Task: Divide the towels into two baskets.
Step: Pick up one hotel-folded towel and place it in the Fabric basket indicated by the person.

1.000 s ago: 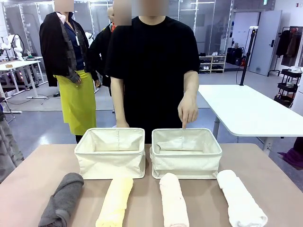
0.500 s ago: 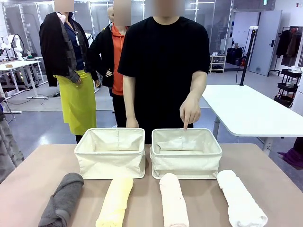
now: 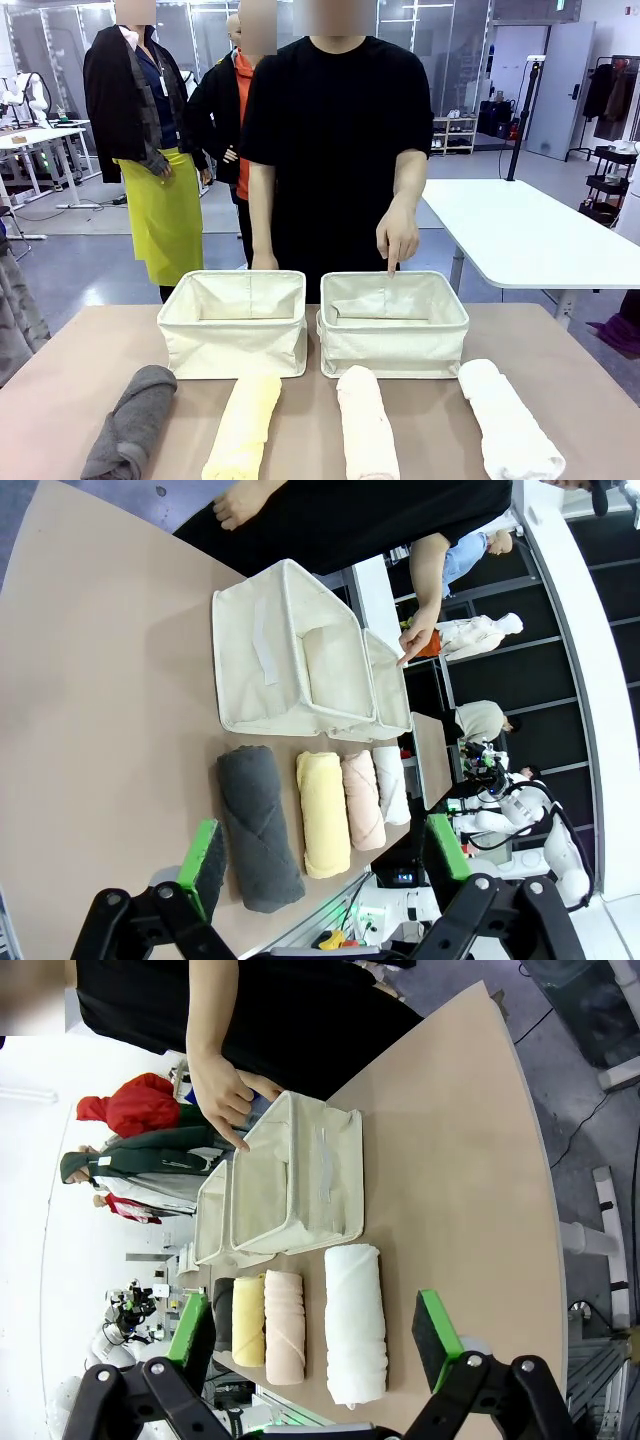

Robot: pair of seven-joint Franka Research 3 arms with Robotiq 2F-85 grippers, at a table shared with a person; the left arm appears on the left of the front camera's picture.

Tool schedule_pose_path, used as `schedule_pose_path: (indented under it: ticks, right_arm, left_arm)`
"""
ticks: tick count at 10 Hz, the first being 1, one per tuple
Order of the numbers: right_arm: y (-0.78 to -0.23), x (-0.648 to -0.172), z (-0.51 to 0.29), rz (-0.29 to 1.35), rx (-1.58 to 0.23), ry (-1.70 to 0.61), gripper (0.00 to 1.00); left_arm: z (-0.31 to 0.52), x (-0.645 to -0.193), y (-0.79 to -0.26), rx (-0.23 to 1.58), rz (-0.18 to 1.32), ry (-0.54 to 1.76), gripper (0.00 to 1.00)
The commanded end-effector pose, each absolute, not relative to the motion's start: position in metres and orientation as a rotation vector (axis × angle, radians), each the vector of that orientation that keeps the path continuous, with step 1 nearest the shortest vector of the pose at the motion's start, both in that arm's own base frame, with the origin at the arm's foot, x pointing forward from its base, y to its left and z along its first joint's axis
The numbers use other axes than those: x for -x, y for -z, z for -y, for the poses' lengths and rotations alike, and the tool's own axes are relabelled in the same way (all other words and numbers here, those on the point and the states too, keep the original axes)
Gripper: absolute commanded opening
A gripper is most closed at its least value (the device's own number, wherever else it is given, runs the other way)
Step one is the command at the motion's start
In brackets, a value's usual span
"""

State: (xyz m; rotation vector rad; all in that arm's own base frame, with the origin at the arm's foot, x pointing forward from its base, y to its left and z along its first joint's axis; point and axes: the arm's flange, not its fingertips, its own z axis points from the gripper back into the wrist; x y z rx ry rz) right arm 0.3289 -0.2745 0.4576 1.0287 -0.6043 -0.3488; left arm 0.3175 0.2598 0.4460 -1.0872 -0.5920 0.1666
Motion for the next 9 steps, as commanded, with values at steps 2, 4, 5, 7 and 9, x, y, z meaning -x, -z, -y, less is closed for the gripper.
schedule_pose_path:
  ticks: [2,4,5,7,9]
  right_arm:
    - [-0.503,-0.351,0.21,0.557,-0.868,0.19,1.0]
    - [-0.531,-0.36,0.152,0.496,-0.785,0.106,1.0]
    - [-0.539,-0.361,0.118,0.449,-0.709,0.052,1.0]
    - [-0.54,-0.364,0.064,0.368,-0.617,-0.027,1.0]
    - [-0.527,-0.366,0.011,0.33,-0.521,-0.089,1.0]
  left_arm:
    - [-0.262,-0.316,-0.448,1.094,0.602,-0.162,1.0]
    - [-0.262,-0.316,-0.448,1.094,0.602,-0.162,1.0]
    - [-0.262,-0.316,-0.448,1.094,0.602,-0.162,1.0]
    - [-0.262,-0.316,-0.448,1.094,0.602,-0.162,1.0]
    - [-0.262,-0.316,-0.448,1.094,0.602,-0.162,1.0]
